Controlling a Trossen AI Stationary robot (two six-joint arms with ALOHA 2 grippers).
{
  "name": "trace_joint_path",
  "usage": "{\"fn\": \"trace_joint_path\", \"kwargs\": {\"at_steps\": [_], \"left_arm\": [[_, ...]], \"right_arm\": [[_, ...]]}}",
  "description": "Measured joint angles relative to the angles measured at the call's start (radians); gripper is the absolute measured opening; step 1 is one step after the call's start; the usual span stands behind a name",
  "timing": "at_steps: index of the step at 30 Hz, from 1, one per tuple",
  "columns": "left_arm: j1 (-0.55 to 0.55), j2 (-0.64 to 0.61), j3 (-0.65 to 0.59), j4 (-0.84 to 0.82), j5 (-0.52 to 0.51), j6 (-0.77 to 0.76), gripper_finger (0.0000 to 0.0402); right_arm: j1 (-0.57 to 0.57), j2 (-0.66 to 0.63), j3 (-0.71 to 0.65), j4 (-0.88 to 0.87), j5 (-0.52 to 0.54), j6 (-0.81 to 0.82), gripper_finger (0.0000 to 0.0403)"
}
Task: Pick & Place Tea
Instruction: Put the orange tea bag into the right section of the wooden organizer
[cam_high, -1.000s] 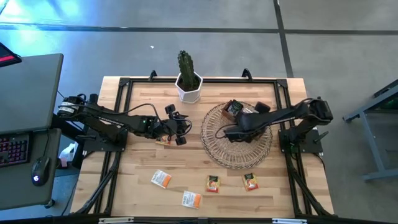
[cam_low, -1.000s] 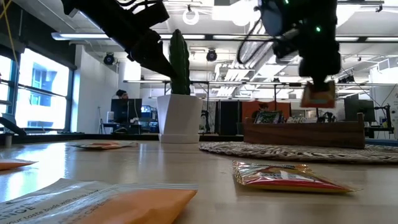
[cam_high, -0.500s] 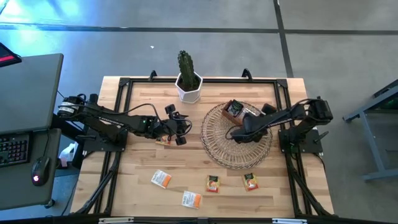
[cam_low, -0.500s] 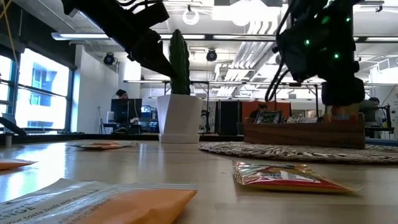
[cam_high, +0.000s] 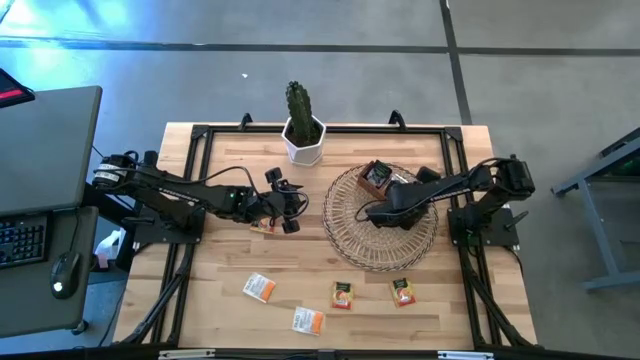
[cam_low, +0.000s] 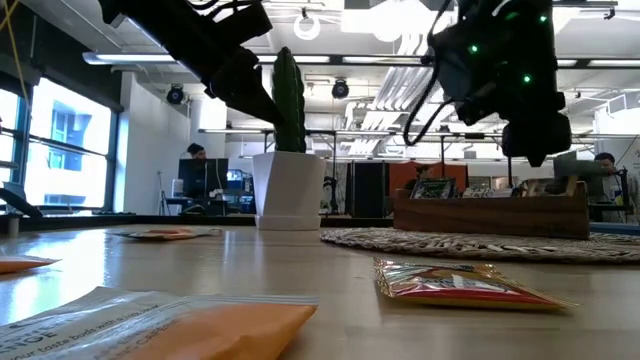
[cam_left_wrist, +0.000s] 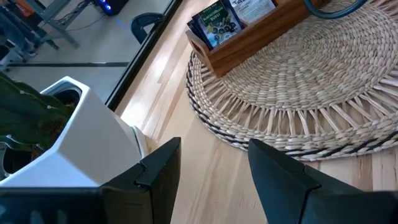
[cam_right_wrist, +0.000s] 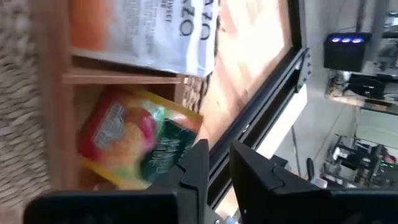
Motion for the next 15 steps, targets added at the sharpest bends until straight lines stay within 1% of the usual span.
{"fn": "trace_joint_path", "kwargs": {"at_steps": [7,11,15], "left_arm": [[0.000,0.000,0.000,-0.001,0.001,0.007,0.0184],[0.000,0.000,0.000,-0.001,0.002,0.039,0.0184],[0.000,0.000,0.000,-0.003,0.002,0.043,0.0184]], "right_arm": [[0.004,0.000,0.066,-0.016,-0.029,-0.002,0.0085],[0.029,0.000,0.144,0.017,-0.120,-0.002,0.0086],[0.072,-0.001,0.225,0.134,-0.227,-0.011,0.0086]]}}
